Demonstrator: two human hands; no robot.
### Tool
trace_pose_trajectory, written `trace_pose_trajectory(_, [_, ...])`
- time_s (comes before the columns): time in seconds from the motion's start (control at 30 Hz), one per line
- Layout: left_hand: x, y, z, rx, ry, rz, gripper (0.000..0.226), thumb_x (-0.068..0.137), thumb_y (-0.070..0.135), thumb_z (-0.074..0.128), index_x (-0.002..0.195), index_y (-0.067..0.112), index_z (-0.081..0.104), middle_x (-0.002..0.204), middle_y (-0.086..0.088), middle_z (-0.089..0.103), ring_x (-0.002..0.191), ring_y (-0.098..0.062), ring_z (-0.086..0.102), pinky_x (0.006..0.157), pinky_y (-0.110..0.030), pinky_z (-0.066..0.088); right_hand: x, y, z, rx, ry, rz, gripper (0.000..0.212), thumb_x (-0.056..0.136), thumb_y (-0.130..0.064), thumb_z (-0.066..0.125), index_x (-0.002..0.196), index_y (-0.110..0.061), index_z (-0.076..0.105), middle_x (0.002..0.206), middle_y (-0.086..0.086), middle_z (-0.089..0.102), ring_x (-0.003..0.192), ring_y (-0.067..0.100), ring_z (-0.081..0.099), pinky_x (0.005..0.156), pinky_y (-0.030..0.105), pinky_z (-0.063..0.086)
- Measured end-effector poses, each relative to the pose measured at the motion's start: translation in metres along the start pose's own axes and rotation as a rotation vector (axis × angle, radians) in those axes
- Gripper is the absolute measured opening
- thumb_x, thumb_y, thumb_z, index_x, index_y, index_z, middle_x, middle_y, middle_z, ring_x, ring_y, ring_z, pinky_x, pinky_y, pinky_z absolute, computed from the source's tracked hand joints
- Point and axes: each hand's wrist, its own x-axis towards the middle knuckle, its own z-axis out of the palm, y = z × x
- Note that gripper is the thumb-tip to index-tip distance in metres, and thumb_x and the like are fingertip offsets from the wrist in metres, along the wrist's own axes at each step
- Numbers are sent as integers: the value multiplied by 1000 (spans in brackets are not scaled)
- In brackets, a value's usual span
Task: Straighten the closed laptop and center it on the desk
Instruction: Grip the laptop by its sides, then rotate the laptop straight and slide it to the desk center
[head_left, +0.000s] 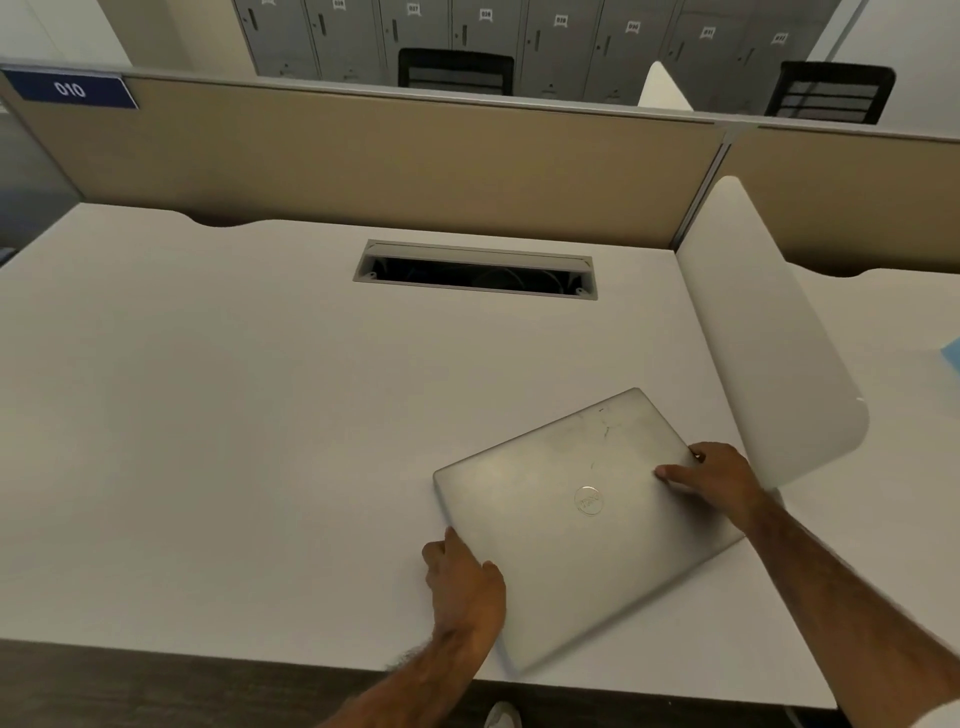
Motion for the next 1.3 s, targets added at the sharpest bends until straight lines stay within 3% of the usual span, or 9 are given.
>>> trace_pose_trajectory(0.07, [0,5,2,-23,5,-34,36,91,2,47,126,10,48,126,-10,43,115,-29,53,101,-38,52,2,-1,-1,46,-12,7,42,61,-42,90,72,-10,65,80,8,66,71,24,59,55,31,40])
trace_pose_trajectory(0.27, [4,6,5,-104,28,-90,36,91,-1,42,124,10,52,120,-8,44,113,-29,55,100,-41,53,5,-10,-4,103,-32,35,45,60,-33,94,61,-7,56,62,7,56,59,23,50,55,32,32])
trace_pose_trajectory(0.57, [15,-1,6,-218,100,-133,36,87,-4,41,112,15,58,114,-10,54,97,-29,63,92,-45,58,10,-12,-6,99,-41,71,47,55,-34,95,71,-3,64,70,9,62,65,25,56,58,32,38])
trace_pose_trajectory(0.73, [25,-12,8,-258,116,-125,41,82,-1,48,116,18,62,110,-10,64,92,-27,68,87,-49,60,11,-17,-5,113,-52,66,46,56,-34,95,69,-5,62,69,10,59,64,25,54,60,33,37])
trace_pose_trajectory(0.93, [46,-12,-8,-259,157,-110,36,83,2,55,117,14,61,111,-10,61,96,-30,67,89,-49,59,16,-40,5,120,-55,38,47,55,-32,95,65,-9,55,67,9,54,62,24,50,59,33,34])
trace_pose_trajectory(1.1, [74,-13,-33,-241,166,-91,36,84,8,58,120,13,61,113,-10,62,97,-30,67,90,-47,59,22,-68,22,120,-51,26,46,55,-34,95,67,-6,61,65,8,59,62,24,54,58,32,37])
trace_pose_trajectory(1.3, [114,-20,-63,-241,181,-82,38,83,14,60,121,15,62,115,-10,65,97,-29,68,89,-47,60,27,-107,41,131,-56,-3,49,58,-32,94,55,-12,50,55,4,51,55,22,49,53,32,32])
